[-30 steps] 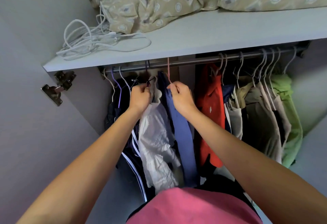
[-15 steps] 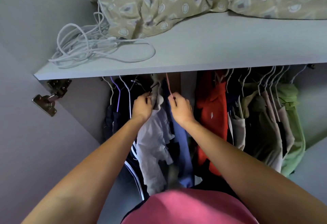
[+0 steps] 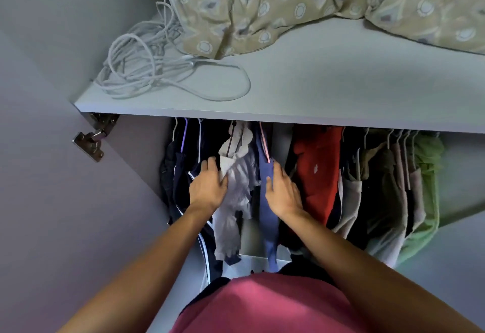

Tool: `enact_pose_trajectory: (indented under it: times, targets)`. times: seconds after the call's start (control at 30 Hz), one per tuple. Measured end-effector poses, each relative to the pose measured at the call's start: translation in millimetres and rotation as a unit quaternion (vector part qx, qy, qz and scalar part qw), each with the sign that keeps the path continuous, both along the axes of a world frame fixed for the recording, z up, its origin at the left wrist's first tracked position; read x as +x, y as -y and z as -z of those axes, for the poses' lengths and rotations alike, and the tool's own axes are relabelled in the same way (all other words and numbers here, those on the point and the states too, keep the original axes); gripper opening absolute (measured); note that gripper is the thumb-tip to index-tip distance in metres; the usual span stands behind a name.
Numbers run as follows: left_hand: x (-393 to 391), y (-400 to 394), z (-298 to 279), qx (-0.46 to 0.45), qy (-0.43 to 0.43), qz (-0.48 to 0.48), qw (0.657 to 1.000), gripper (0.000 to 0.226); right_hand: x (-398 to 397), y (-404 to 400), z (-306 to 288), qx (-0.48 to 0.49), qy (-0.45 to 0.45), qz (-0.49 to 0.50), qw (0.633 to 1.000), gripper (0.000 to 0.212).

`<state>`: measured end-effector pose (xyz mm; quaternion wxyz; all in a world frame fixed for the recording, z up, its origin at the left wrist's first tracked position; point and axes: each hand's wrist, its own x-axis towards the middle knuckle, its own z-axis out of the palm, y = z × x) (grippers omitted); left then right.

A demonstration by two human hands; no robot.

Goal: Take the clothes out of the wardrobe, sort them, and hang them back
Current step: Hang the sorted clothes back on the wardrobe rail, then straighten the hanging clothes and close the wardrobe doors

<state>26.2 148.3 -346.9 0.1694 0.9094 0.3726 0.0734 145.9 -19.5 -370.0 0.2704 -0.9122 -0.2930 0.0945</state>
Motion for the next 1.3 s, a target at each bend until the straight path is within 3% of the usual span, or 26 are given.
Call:
enact_pose_trajectory:
  times: [0.03,0.17,0.33,0.53,0.6,0.73,0.93,1.3]
  targets:
    - [-1,0,-2,-0.008,-0.026,0.01,1.0,0.031,-2,0,-1,-0.025,-0.002,-0.008,1.0,0.049]
    - [1,-2,-2,-0.034,-0.054,0.05,0.997,0.026,-6,-8,-7,-0.061,-0.026,-0.038,0.997,0.049]
    - [-1,-3,4,-0.03,-0.059,0.01,0.998,0.023,-17,-28,-20,-0.065,-0.049,-0.076,0.994,0.052]
    - [-21,-8,0,-0.034,-0.017,0.031,0.999,0.033,-21,-19,-21,-0.063,-0.049,-0.099,0.992,0.042]
    - [-32,-7,-1,-0.032,0.008,0.044,0.998,0.032,-25,-9,-22,-0.052,-0.069,-0.095,0.992,0.048]
    - [-63,8,-6,-0.012,0.046,0.08,0.996,0.036,-53,19,-27,-0.008,-0.075,-0.028,0.997,0.066]
    - [-89,42,-20,0.082,0.04,0.189,0.978,0.035,-112,82,-45,0.028,-0.056,0.071,0.995,0.057]
    - [-57,201,-92,0.089,0.142,0.408,0.898,0.044,-183,251,-91,0.083,0.028,0.209,0.974,0.049]
